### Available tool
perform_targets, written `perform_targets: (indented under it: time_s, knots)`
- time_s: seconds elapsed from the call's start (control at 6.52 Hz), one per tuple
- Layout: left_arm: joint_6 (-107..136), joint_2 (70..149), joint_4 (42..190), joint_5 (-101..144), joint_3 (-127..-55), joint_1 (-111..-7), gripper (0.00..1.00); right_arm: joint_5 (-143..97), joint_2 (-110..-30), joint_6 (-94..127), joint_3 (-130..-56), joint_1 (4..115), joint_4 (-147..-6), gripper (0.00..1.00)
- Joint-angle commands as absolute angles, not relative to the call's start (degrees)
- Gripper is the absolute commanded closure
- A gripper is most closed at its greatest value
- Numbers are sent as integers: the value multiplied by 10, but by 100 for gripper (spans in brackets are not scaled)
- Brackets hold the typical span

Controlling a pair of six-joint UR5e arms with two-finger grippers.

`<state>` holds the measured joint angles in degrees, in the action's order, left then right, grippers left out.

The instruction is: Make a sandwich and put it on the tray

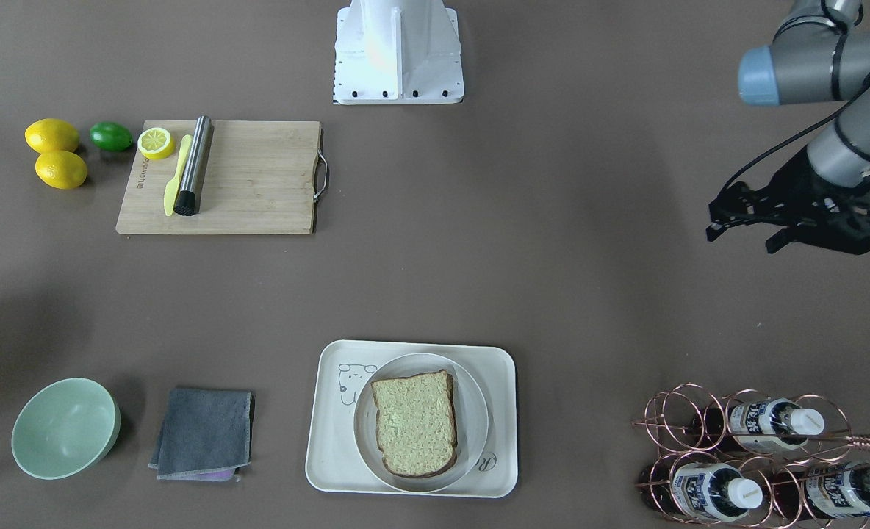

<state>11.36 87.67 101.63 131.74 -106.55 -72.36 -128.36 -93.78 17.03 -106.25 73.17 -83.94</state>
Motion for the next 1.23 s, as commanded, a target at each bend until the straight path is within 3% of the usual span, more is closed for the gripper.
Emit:
perform_targets:
  time_s: [0.0, 0.31, 1.07]
  knots:
    - [-116, 777, 1015, 1322, -1056, -841, 3, -1277, -942, 69, -1025, 786, -847, 0]
    - [-212, 731, 1014, 1328, -1049, -945, 3, -1276, -952, 43, -1013, 802, -846, 0]
    - [-204, 722, 1006, 1344, -1056, -963, 2, -1296, -996, 37, -1022, 872, -838, 0]
